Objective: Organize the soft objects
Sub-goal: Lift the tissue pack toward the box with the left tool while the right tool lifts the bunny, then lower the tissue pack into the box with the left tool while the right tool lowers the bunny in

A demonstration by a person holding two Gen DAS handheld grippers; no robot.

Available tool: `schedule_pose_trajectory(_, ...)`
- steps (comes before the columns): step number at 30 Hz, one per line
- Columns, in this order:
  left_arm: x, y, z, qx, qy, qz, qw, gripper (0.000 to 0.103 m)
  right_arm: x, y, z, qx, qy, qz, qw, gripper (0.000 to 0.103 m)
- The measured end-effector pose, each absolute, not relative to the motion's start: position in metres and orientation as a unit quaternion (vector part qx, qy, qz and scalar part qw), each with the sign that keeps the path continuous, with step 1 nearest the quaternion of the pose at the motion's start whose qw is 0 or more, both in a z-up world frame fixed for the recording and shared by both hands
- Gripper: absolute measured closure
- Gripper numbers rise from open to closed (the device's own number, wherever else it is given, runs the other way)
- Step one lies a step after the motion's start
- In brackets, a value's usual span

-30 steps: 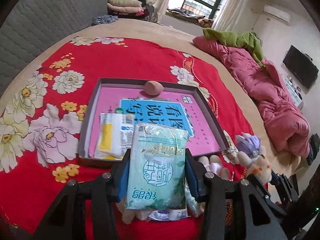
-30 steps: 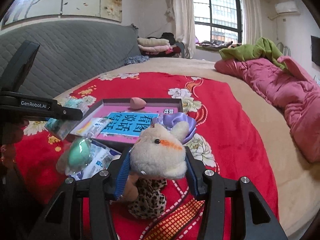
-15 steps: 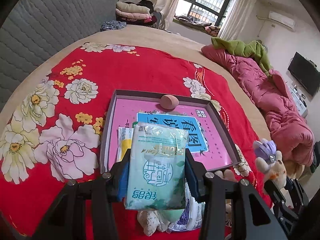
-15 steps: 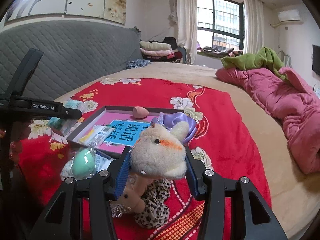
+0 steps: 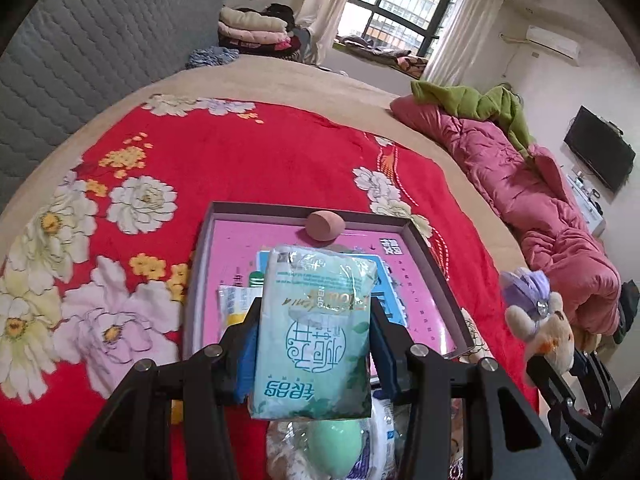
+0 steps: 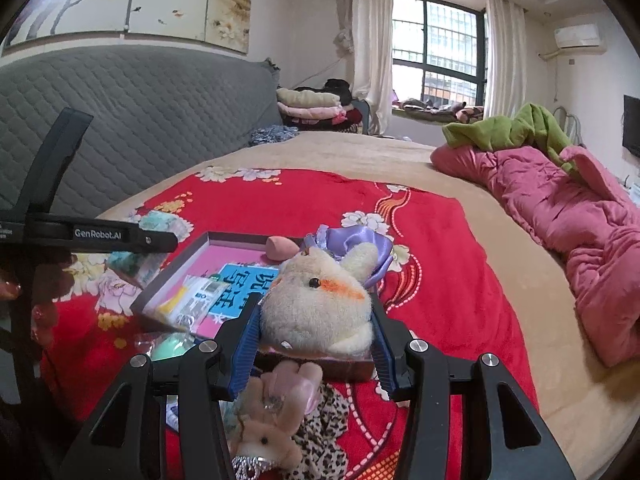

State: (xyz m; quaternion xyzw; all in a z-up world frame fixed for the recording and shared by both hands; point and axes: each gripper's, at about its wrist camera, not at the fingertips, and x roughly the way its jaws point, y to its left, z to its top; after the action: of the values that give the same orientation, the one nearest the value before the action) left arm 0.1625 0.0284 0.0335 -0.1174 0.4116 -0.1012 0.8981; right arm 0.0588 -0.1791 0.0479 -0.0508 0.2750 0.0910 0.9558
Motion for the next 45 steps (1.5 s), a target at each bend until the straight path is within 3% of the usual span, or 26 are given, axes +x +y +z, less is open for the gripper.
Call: schedule_pose_trajectory(45,0.218,-0.008,-0.029,-0.115,0.461,-0.126,0.871,0.055,0.139,-0.183,0.010,-0.056,0.320,0.099,0.941,0.052)
